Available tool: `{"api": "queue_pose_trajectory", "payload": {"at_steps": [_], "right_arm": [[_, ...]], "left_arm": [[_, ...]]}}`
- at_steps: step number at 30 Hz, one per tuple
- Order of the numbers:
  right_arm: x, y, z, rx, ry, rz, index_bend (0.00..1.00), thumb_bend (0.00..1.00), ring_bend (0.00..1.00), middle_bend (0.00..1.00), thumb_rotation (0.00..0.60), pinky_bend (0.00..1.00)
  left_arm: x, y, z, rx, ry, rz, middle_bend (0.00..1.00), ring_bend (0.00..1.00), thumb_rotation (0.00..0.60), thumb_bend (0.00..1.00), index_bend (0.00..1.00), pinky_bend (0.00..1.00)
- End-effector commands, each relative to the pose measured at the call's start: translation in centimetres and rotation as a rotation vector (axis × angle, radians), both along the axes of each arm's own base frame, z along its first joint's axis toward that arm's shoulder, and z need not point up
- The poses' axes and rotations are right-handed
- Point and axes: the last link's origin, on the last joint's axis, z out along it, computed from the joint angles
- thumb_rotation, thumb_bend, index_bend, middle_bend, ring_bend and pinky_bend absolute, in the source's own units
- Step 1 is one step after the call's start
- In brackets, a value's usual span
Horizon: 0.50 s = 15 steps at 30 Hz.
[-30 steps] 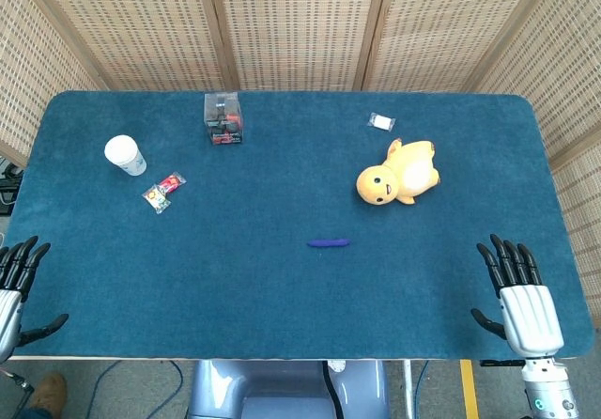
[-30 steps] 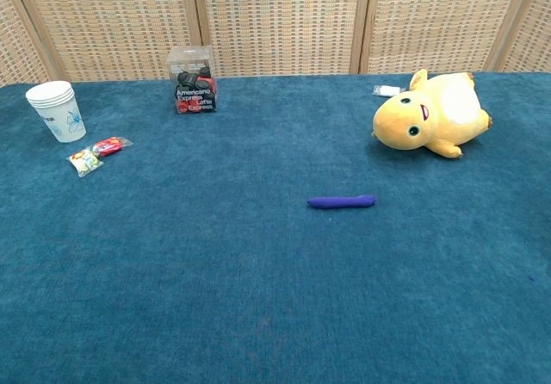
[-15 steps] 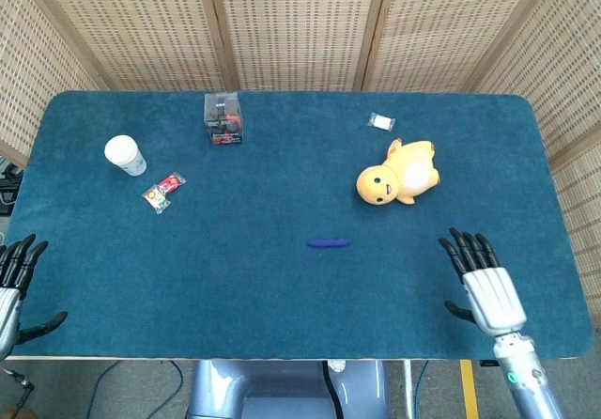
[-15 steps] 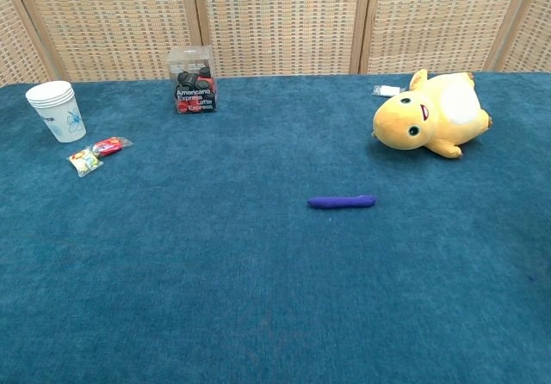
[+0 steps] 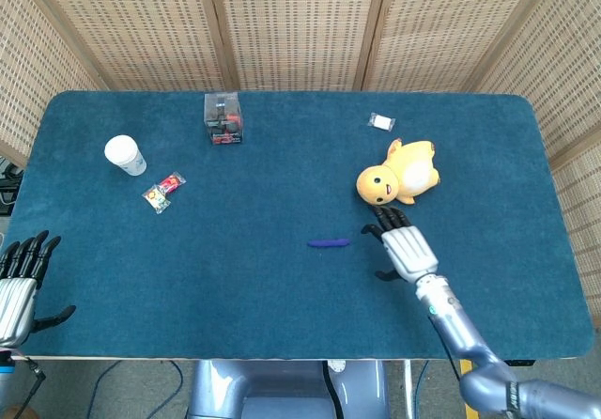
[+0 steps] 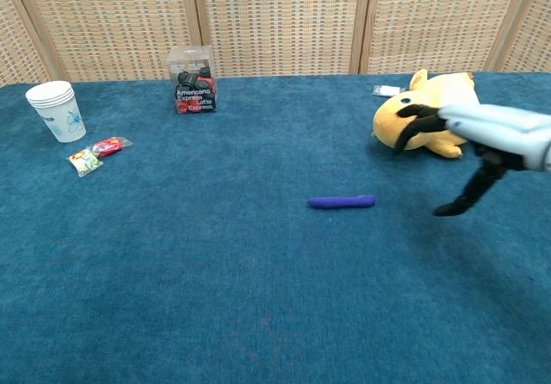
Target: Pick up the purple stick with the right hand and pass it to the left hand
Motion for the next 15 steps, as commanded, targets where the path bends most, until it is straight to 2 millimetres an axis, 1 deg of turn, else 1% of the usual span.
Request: {"api": "queue_pose_trajectory", "payload": {"at_steps": [1,6,11,15], "right_arm": [[1.4,-1.4,-2.0,0.036,0.015,-0.008,0.33,0.32,0.00,0.00,0.600,0.00],[2.6,-2.7,-3.6,0.044,0.025,-0.029,0.36,0.36,0.00,0.00,0.600,0.00],[4.1,-3.7,-5.1,0.053,-0.039,-0.086,0.38,0.41,0.00,0.00,0.600,0.00],[4.2,-4.3,-6.2,0.043,-0.022,-0.111,0.39,0.43,0.00,0.00,0.600,0.00]], "left_arm": [[-0.1,0.2,-0.1,0.002,0.003,0.006,0.00,0.00,0.600,0.00,0.00,0.00],[-0.4,0.4,-0.1,0.002,0.006,0.019,0.00,0.00,0.600,0.00,0.00,0.00],[-0.5,0.5,-0.5,-0.010,0.014,0.024,0.00,0.00,0.600,0.00,0.00,0.00],[-0.5,0.6,-0.6,-0.013,0.016,0.025,0.00,0.00,0.600,0.00,0.00,0.00]]}}
